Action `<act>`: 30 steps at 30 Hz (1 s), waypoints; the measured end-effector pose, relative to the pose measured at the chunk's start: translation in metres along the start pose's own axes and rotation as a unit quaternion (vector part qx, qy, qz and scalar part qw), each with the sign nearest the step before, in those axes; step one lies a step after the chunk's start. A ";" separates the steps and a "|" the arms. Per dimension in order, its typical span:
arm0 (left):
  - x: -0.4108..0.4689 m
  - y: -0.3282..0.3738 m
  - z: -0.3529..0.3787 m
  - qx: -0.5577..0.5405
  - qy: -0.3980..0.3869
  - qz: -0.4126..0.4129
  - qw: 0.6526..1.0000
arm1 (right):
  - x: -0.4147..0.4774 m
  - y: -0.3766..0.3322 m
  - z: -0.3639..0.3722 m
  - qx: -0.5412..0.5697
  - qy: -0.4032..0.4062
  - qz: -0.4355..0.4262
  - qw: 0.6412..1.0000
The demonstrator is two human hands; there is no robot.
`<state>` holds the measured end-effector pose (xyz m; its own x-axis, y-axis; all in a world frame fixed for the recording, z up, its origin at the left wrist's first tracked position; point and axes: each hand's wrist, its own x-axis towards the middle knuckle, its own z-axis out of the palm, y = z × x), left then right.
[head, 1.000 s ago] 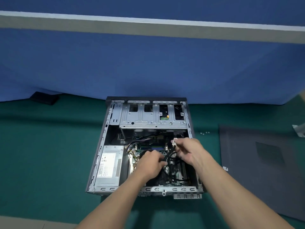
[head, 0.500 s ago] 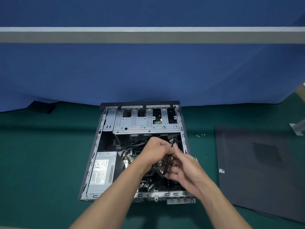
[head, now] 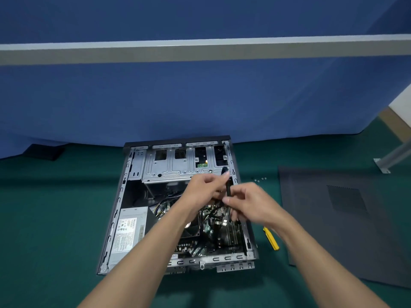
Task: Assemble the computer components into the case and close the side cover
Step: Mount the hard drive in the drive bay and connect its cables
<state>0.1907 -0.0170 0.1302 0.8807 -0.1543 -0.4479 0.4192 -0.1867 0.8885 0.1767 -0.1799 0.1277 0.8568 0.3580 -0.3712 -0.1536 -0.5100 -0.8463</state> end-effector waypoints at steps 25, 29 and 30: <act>0.034 -0.048 -0.021 0.275 0.092 -0.004 0.957 | 0.016 0.061 0.044 -0.546 0.012 -0.139 0.826; 0.048 -0.055 0.001 0.272 0.038 0.014 0.961 | 0.008 0.068 0.036 -0.558 0.015 -0.127 0.820; 0.052 -0.057 0.007 0.287 0.026 0.025 0.957 | 0.008 0.068 0.039 -0.556 0.017 -0.113 0.824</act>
<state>0.2107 -0.0213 0.0558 0.9123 -0.1316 -0.3878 0.1988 -0.6856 0.7004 0.1540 -0.1808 0.0520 0.8176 0.5299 -0.2251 0.5412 -0.8408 -0.0133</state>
